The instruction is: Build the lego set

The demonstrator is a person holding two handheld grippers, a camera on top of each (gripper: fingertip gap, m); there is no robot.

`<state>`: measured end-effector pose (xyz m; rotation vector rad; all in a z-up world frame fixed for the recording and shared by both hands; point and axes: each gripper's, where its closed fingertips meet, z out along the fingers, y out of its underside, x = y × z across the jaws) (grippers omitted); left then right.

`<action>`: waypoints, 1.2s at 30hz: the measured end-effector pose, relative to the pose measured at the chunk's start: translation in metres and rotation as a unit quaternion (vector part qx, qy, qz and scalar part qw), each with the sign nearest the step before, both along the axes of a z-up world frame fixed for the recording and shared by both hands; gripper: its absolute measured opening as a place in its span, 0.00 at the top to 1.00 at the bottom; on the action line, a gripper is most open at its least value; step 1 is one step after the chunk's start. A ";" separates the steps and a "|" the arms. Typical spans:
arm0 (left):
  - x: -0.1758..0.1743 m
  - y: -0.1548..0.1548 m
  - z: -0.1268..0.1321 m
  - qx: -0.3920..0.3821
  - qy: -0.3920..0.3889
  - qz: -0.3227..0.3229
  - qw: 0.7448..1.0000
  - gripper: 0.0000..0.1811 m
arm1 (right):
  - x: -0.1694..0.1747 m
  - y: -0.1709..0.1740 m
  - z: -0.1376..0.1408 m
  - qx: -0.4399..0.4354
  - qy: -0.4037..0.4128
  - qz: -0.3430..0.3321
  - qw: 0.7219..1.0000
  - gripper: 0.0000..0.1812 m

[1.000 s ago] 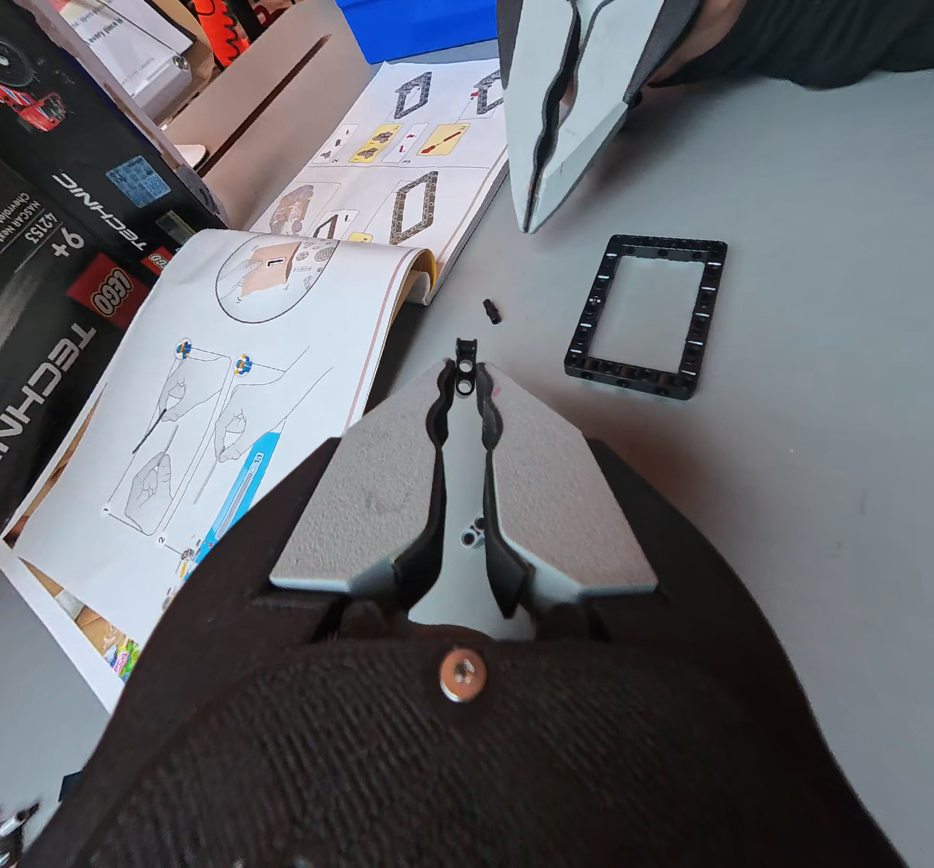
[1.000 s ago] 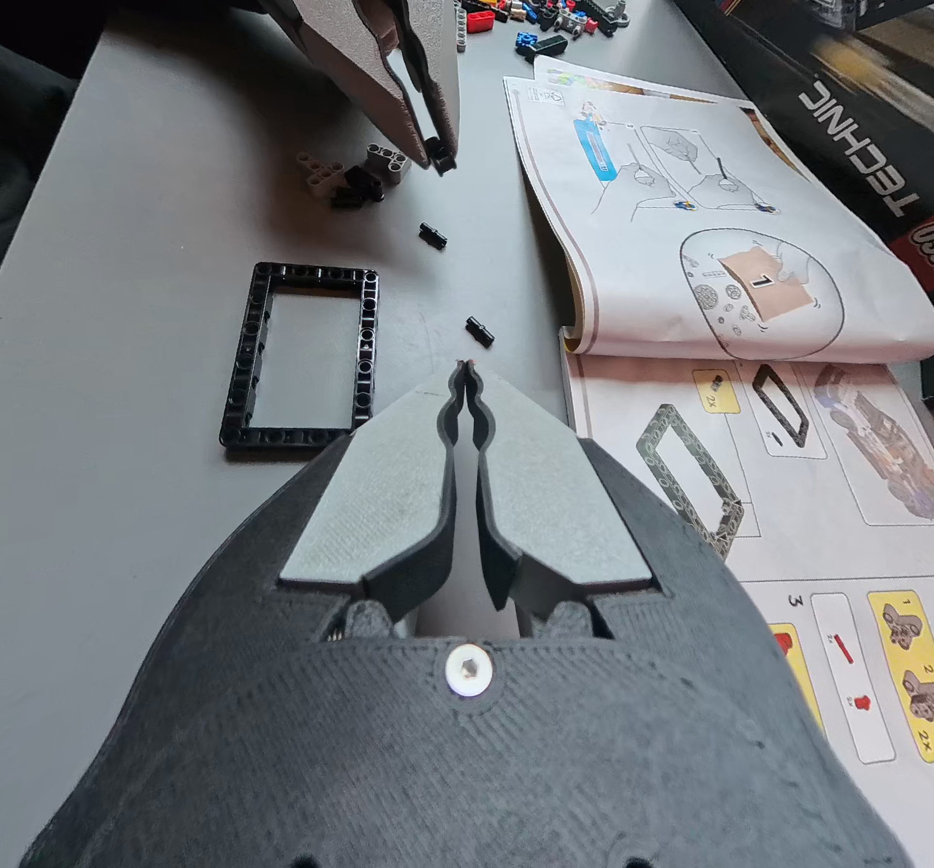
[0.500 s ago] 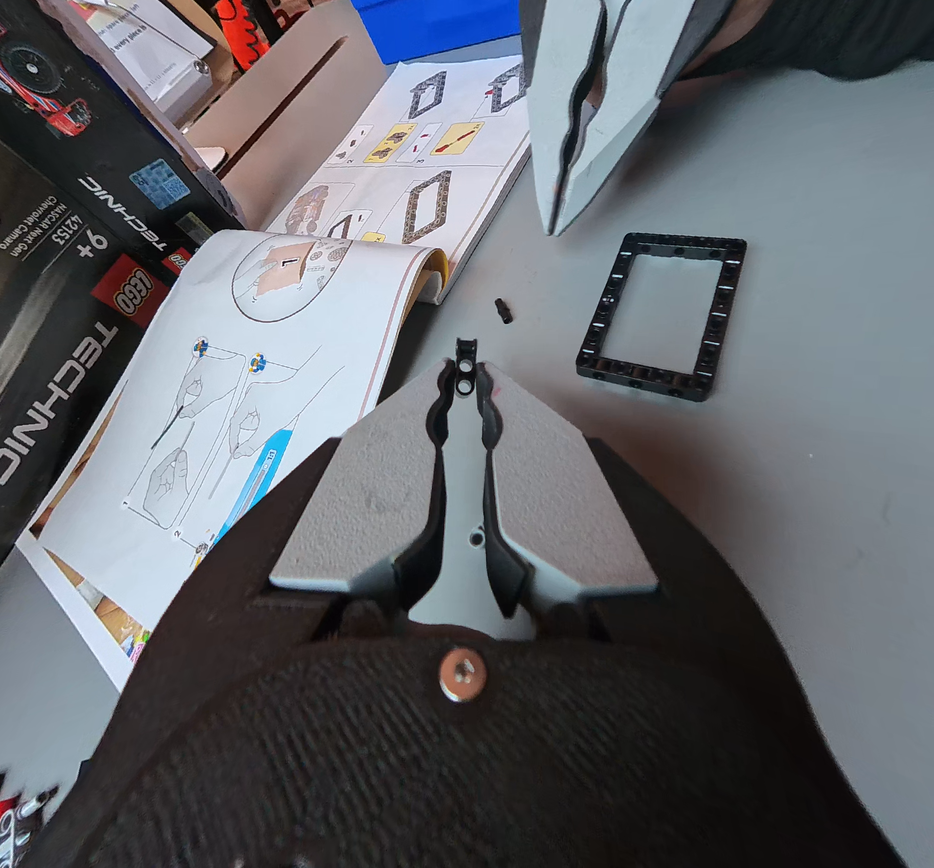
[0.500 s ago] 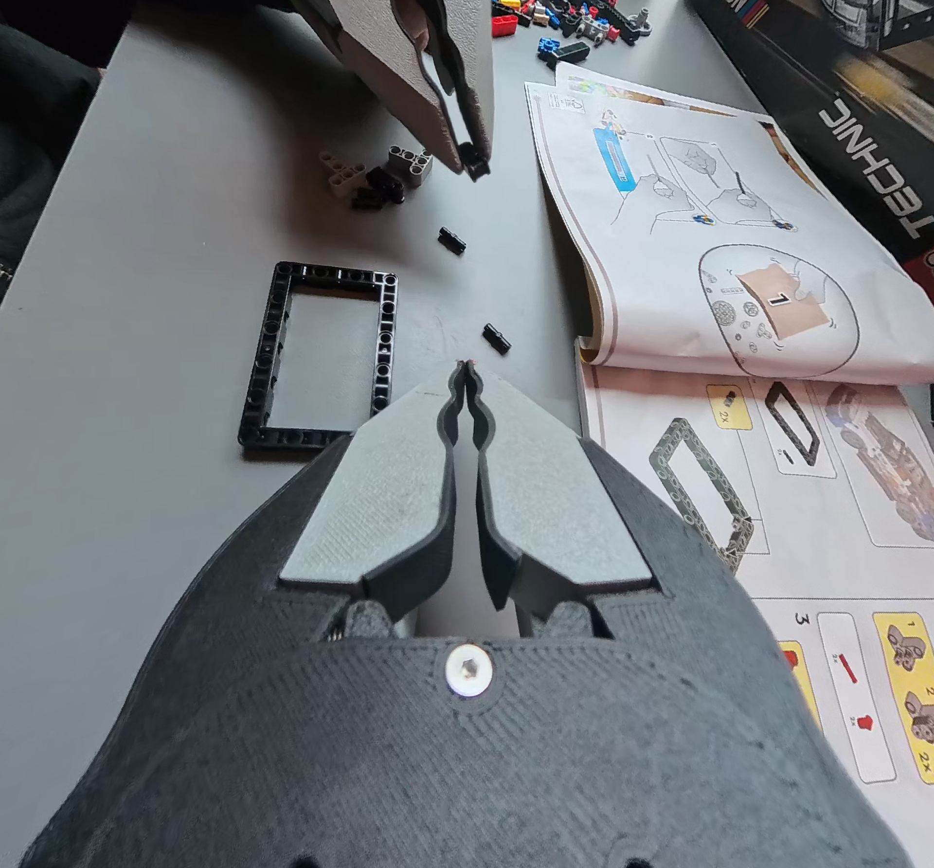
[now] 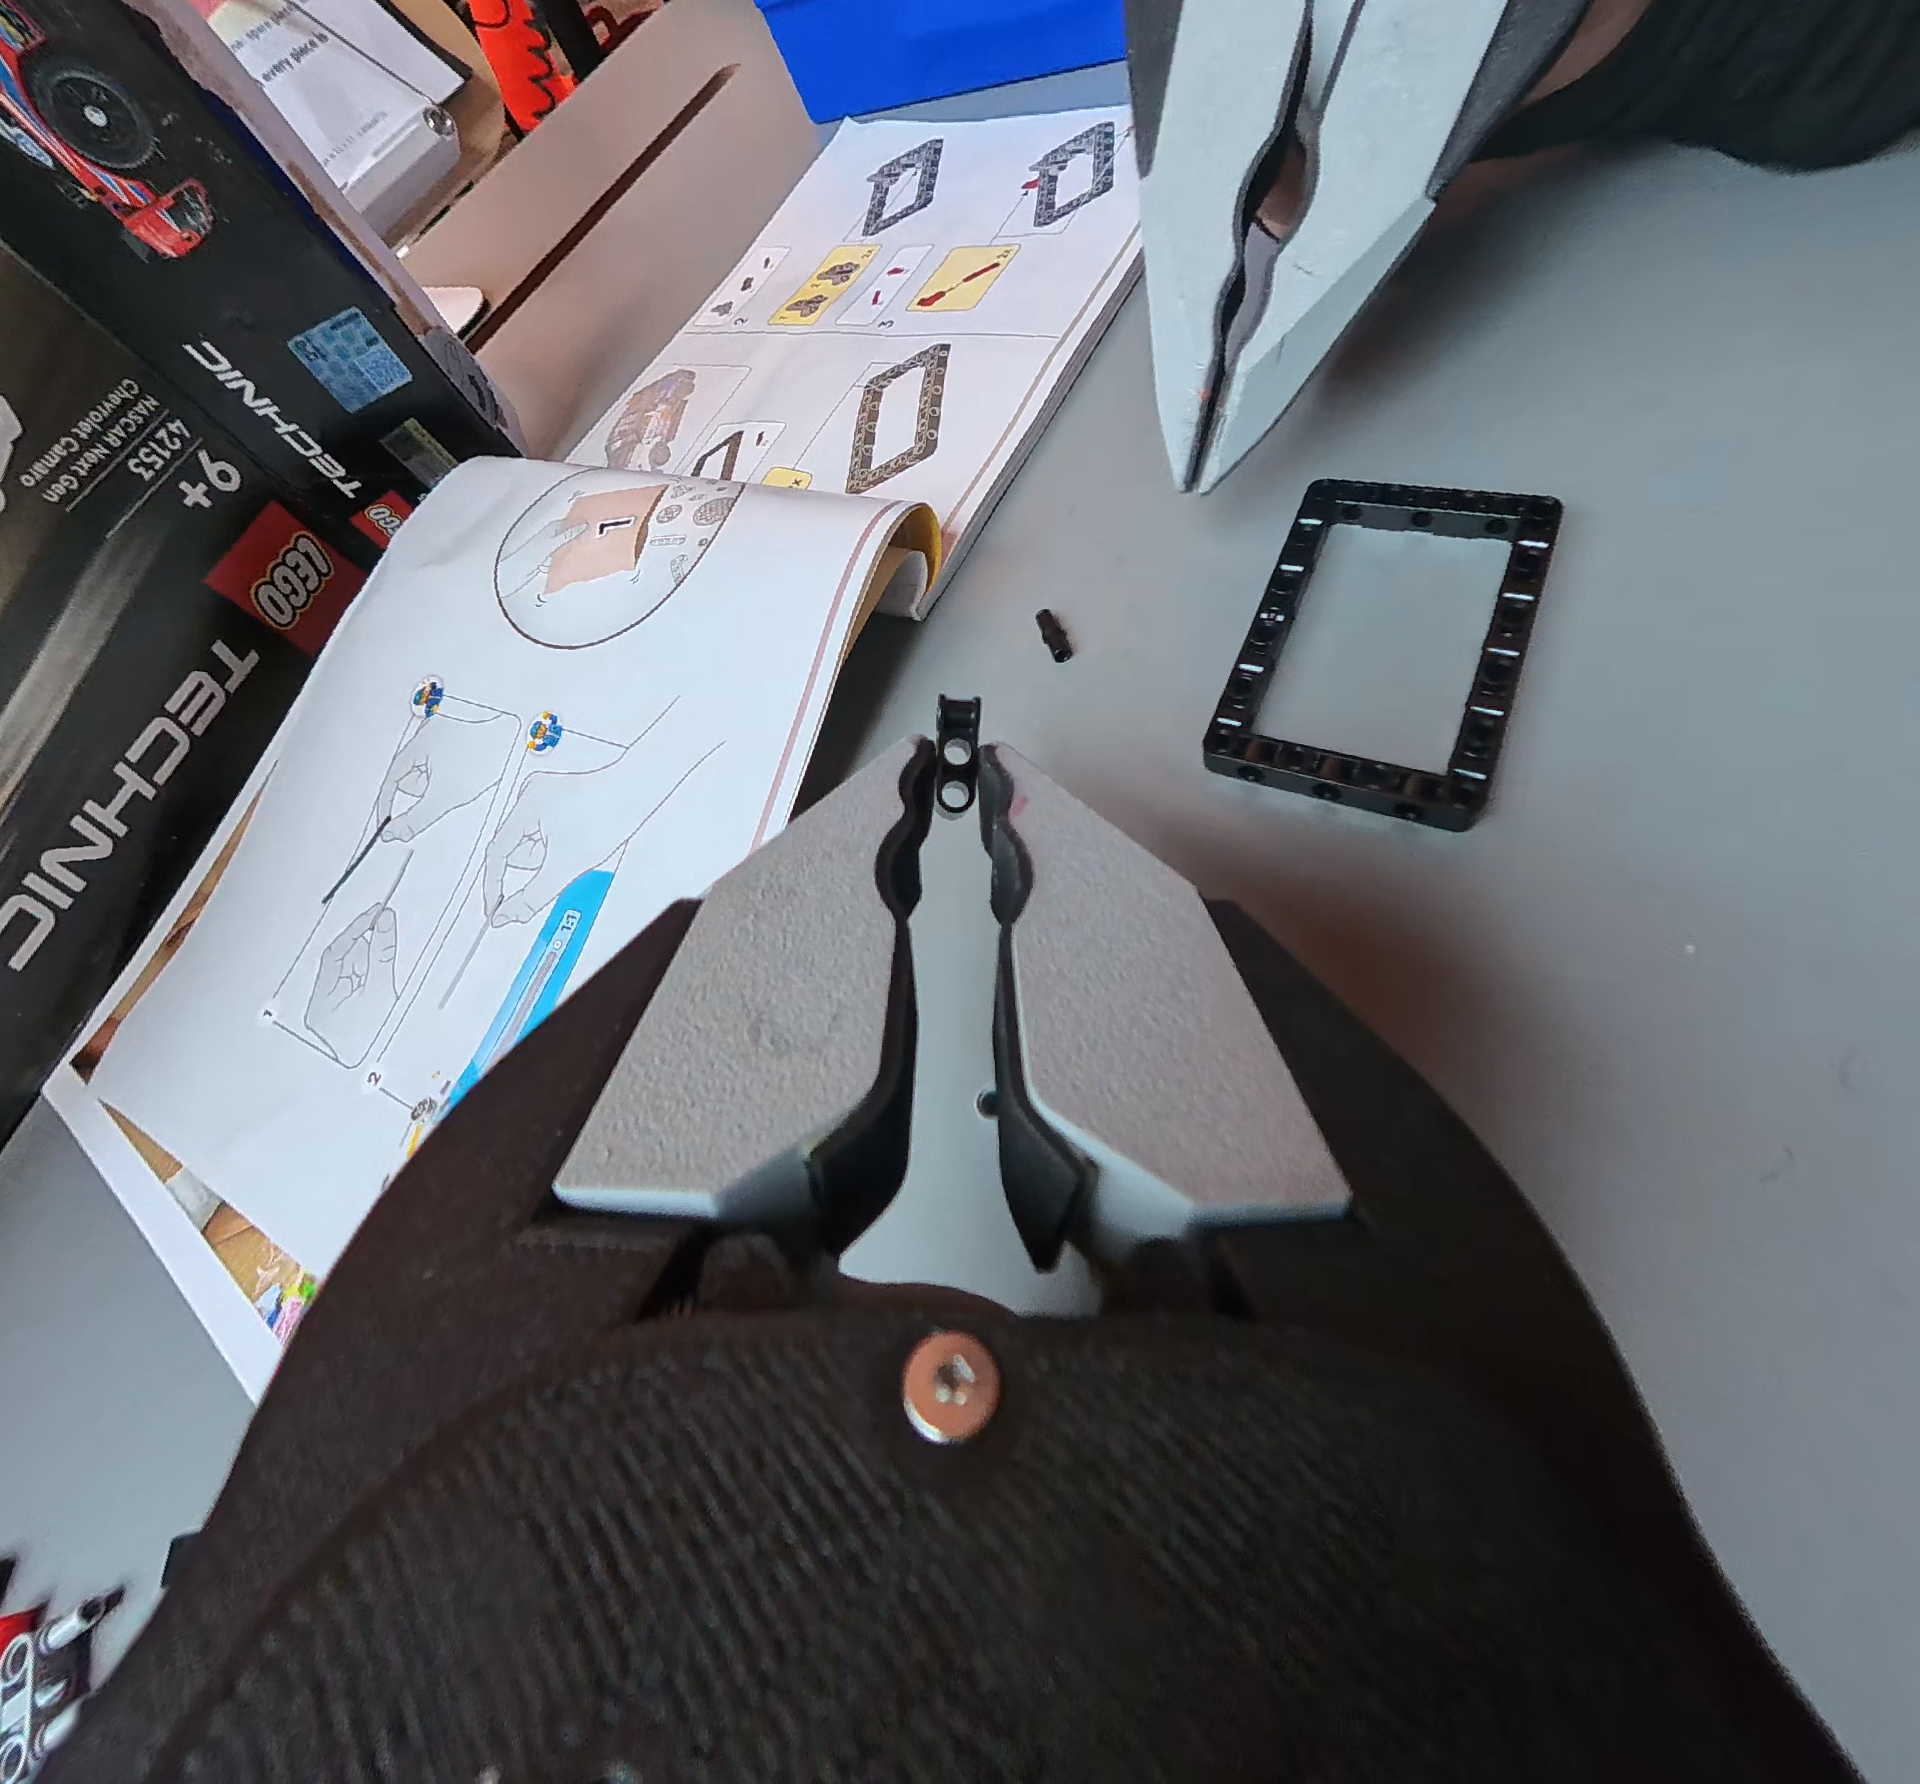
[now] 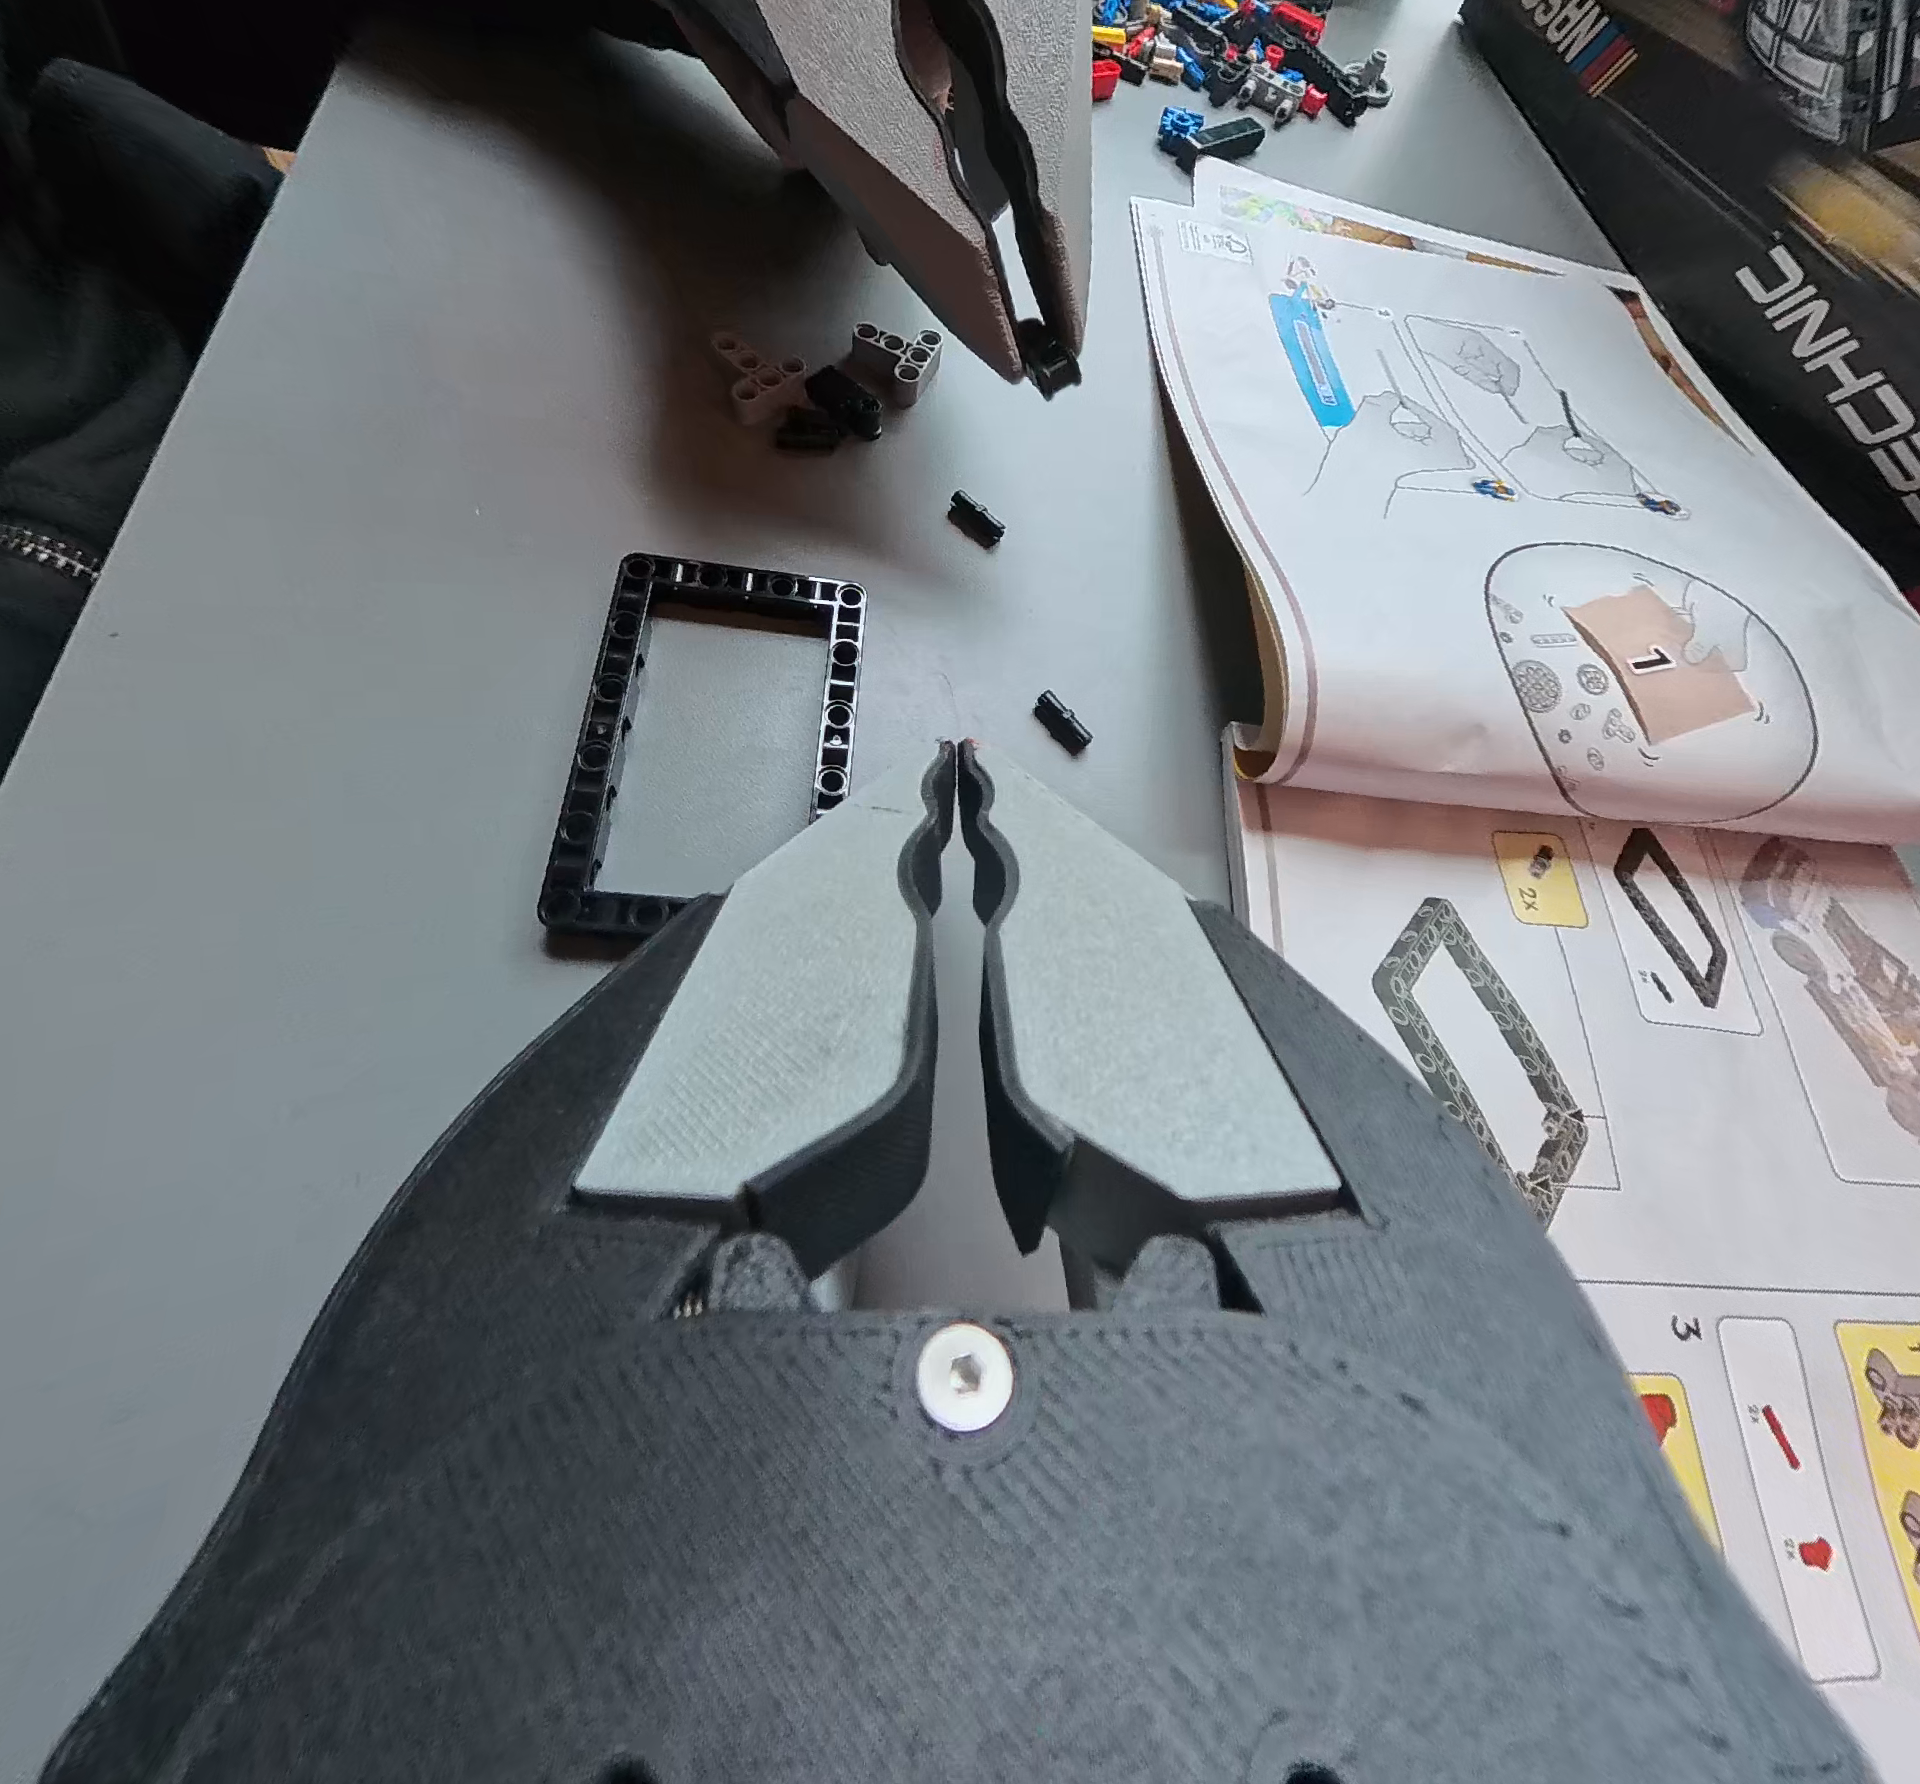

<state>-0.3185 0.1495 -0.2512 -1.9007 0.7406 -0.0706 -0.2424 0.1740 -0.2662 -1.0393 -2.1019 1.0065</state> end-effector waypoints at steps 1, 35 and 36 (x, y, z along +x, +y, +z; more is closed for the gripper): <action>-0.001 0.000 -0.001 -0.004 0.000 0.003 1.000 0.97 | 0.000 0.000 0.000 0.000 -0.001 0.001 1.000 1.00; -0.014 -0.013 -0.038 -0.215 -0.066 0.082 0.971 0.90 | -0.001 0.001 -0.005 -0.001 -0.011 0.000 1.000 1.00; -0.015 -0.012 -0.035 -0.210 -0.073 0.083 0.971 0.90 | -0.001 0.001 -0.005 -0.001 -0.011 0.000 1.000 1.00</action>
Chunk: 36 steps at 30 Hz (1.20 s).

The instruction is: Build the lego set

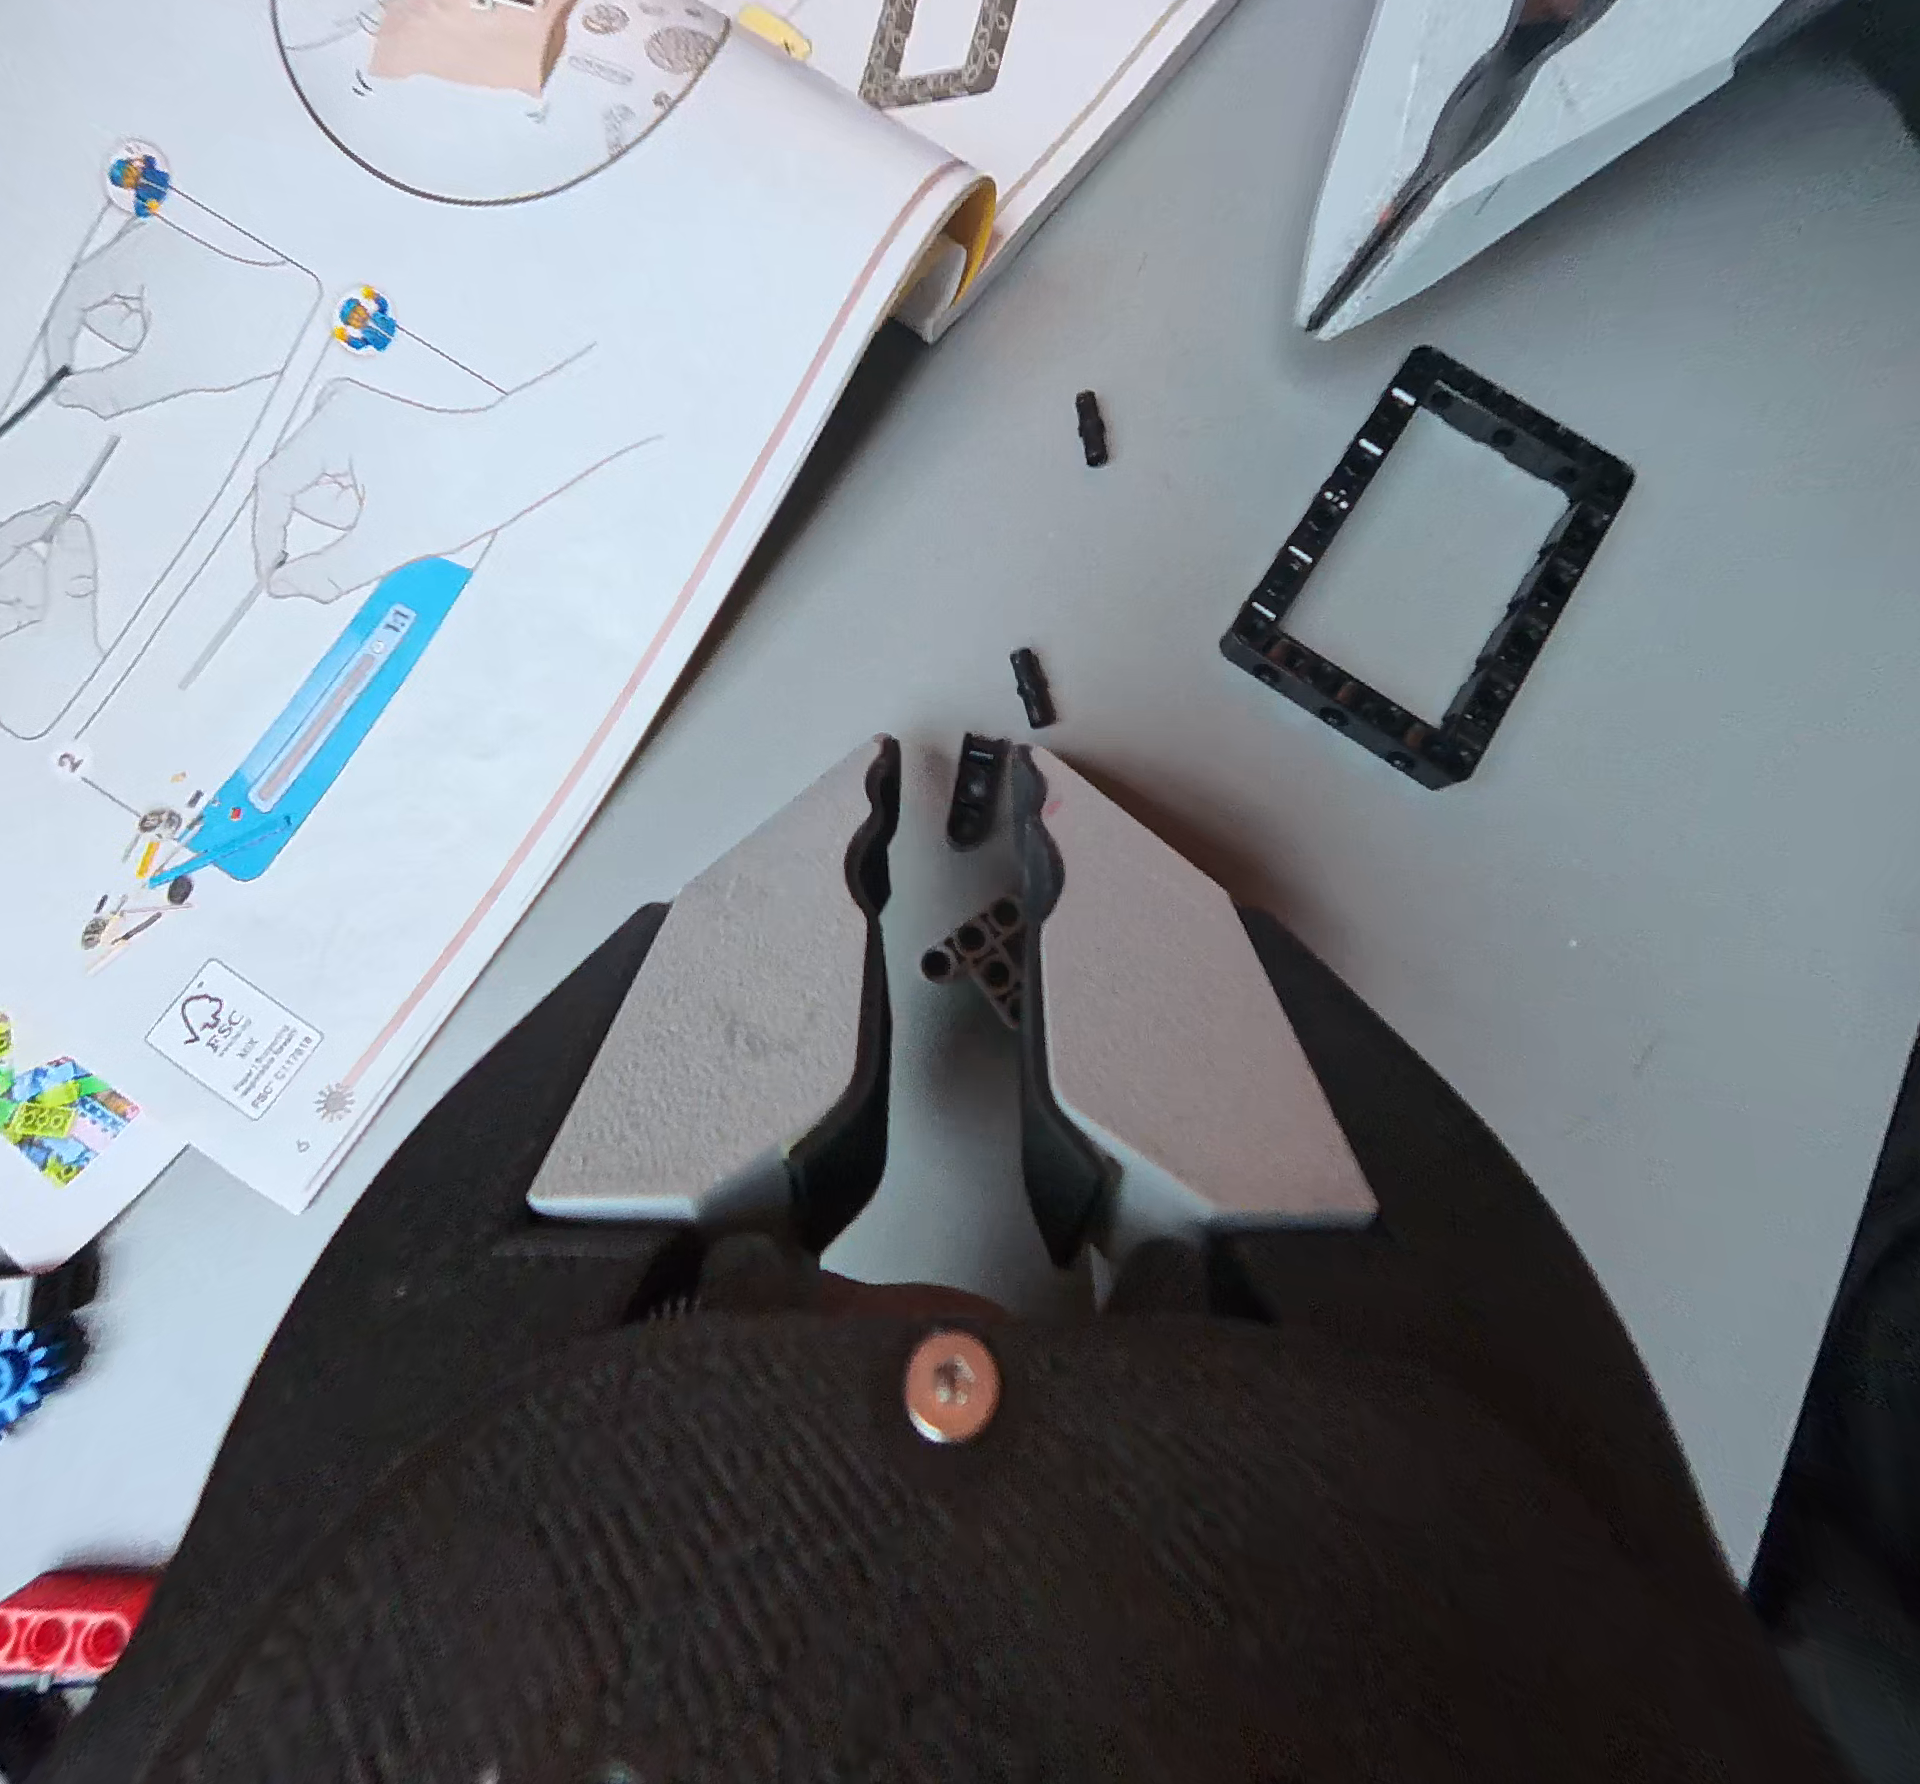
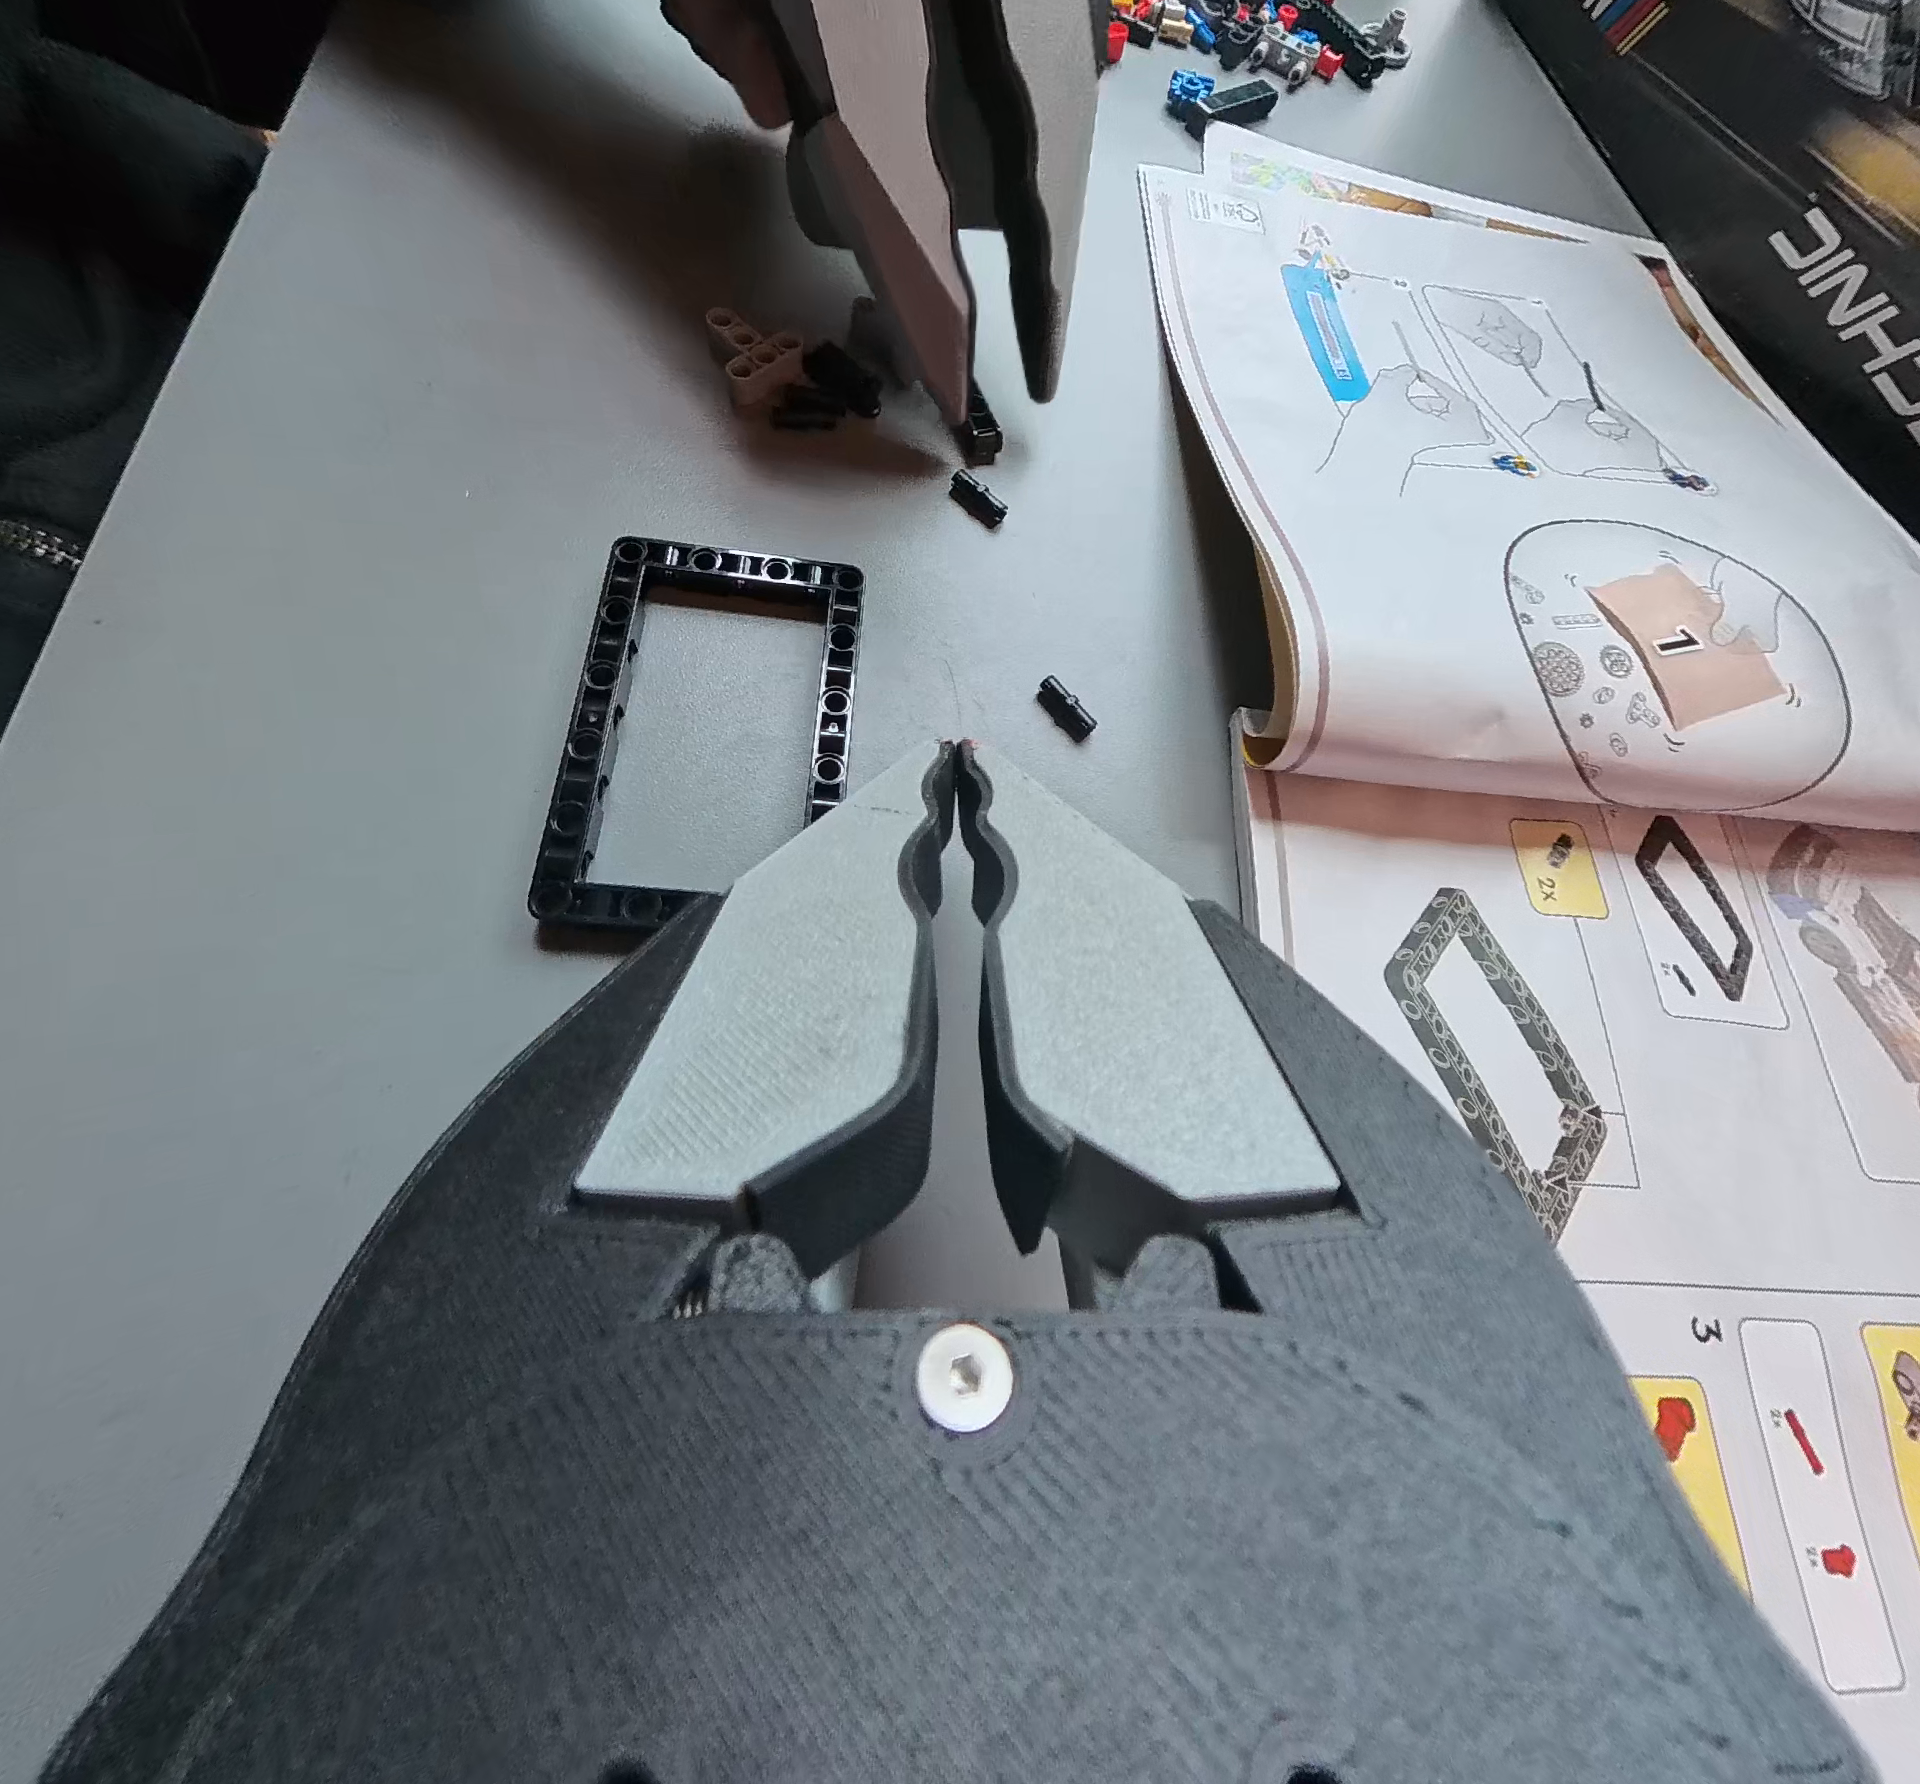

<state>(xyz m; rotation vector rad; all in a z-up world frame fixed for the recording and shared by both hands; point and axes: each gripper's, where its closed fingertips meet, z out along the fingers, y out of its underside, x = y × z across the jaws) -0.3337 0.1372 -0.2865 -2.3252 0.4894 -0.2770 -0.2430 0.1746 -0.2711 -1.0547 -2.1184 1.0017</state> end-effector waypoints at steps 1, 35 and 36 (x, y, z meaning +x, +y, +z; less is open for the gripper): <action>-0.001 0.001 0.003 0.007 -0.003 0.003 1.000 0.90 | 0.000 0.000 0.000 0.000 0.000 0.000 1.000 1.00; -0.028 0.023 0.027 0.126 0.000 0.064 0.990 0.91 | 0.000 0.001 -0.001 0.003 -0.002 -0.001 1.000 1.00; -0.028 0.023 0.027 0.126 0.000 0.064 0.990 0.91 | 0.000 0.001 -0.001 0.003 -0.002 -0.001 1.000 1.00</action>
